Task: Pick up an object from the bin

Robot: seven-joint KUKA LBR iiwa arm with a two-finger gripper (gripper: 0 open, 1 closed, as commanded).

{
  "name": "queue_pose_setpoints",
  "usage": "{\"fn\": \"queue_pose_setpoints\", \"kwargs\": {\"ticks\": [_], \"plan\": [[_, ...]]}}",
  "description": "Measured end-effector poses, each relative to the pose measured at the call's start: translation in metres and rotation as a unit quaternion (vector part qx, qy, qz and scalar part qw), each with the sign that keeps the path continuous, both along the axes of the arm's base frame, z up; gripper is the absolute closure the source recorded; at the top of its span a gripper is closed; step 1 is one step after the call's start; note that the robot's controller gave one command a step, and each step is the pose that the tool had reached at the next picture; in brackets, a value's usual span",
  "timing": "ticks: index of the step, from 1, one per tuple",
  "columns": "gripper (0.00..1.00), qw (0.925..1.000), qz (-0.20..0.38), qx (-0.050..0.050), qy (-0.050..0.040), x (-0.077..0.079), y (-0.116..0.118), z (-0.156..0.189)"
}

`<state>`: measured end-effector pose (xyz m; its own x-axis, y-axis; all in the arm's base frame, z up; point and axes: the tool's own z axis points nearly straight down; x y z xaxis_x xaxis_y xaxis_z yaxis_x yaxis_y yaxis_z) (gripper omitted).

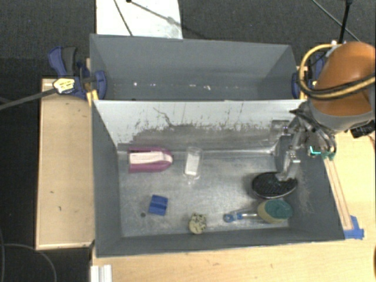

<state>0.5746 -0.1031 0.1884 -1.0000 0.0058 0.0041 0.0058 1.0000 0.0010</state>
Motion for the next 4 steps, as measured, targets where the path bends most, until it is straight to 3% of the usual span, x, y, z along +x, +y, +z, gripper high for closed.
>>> {"fn": "queue_pose_setpoints", "kwargs": {"ticks": [1,2,3,4], "plan": [[0.00,0.9990,0.042,0.000,-0.0133,-0.057,-0.039,-0.114],[0.00,0.9974,0.071,-0.001,-0.0062,-0.054,-0.030,-0.086],[0.00,0.9967,0.081,-0.001,-0.0064,-0.052,-0.027,-0.082],[0.00,0.9973,0.073,-0.001,-0.0050,-0.054,-0.033,-0.116]]}}
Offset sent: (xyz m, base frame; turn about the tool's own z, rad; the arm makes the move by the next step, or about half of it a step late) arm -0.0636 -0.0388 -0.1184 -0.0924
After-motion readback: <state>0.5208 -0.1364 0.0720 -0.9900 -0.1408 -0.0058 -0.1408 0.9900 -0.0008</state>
